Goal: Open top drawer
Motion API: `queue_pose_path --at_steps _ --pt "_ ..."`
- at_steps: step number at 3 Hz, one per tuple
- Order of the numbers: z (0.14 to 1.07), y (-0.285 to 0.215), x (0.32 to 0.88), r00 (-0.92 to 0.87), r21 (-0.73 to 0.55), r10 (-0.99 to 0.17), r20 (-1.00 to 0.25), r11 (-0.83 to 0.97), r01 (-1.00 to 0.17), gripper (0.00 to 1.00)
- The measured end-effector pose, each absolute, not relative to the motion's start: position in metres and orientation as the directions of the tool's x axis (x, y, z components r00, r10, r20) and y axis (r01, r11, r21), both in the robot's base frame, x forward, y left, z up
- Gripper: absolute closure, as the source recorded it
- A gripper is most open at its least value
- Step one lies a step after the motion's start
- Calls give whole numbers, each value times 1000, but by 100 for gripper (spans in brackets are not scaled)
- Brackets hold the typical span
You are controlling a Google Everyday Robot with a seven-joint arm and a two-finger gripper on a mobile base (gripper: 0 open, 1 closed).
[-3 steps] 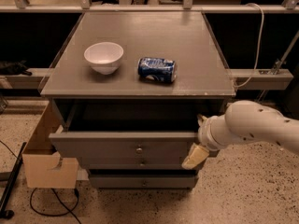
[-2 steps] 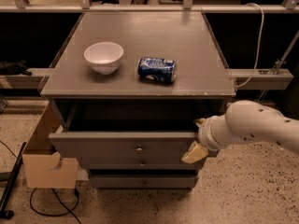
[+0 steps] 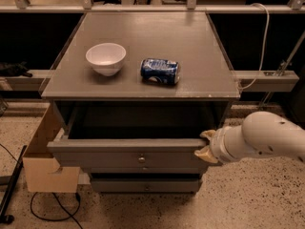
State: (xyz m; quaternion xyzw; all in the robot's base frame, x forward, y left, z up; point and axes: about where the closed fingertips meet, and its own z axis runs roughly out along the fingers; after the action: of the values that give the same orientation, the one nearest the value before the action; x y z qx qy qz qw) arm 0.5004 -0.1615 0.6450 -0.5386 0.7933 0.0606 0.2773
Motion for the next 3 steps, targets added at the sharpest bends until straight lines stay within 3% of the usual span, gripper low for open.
queue_pose_path --at_steps 1,3 --pt "651 -161 501 -266 -203 -821 -505 412 -888 96" --pt "655 -167 488 -271 -197 -818 -508 416 -888 100"
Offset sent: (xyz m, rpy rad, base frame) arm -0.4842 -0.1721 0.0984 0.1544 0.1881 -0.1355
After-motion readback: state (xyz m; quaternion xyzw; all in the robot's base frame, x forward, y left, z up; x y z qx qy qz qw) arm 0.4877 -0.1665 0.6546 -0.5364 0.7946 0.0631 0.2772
